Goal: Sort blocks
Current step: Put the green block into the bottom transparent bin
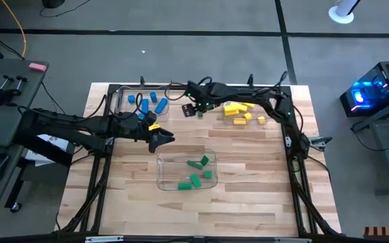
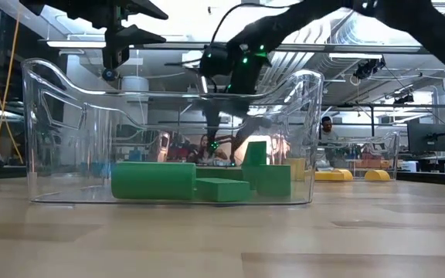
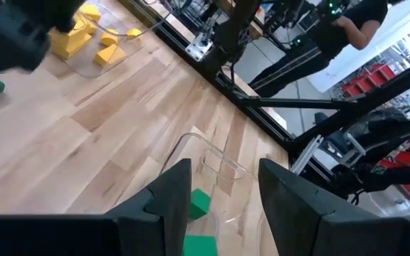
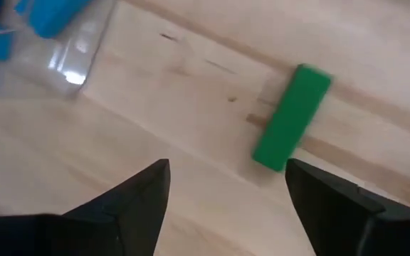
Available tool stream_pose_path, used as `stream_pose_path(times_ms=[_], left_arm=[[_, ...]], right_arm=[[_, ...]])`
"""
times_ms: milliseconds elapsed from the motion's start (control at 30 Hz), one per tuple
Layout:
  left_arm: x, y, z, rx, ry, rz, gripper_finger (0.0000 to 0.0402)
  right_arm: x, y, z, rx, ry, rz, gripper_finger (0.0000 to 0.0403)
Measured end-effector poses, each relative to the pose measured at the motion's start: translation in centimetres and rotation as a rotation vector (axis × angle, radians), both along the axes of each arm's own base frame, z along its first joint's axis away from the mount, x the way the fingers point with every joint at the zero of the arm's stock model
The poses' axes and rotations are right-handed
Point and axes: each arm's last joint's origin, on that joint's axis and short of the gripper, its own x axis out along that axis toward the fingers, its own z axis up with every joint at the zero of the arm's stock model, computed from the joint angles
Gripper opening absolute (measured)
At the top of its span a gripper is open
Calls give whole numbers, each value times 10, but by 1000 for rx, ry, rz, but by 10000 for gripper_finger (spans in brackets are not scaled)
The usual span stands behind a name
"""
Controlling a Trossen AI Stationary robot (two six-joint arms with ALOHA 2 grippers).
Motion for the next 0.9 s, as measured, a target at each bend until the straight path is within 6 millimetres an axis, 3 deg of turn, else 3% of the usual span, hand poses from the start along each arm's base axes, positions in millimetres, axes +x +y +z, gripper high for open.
stream_pose_path(times_ms=[233,433,900], left_arm=[[0,-1,0,-16,0,2,149],[0,-1,0,7,5,-9,149],[-1,-2,-4,8,43,-15,149]], right_arm=[[4,-1,-36,-14,113,-158,261],[6,-4,-33,-72,85,-233,259],[9,-7,-80,55,167,-327,258]])
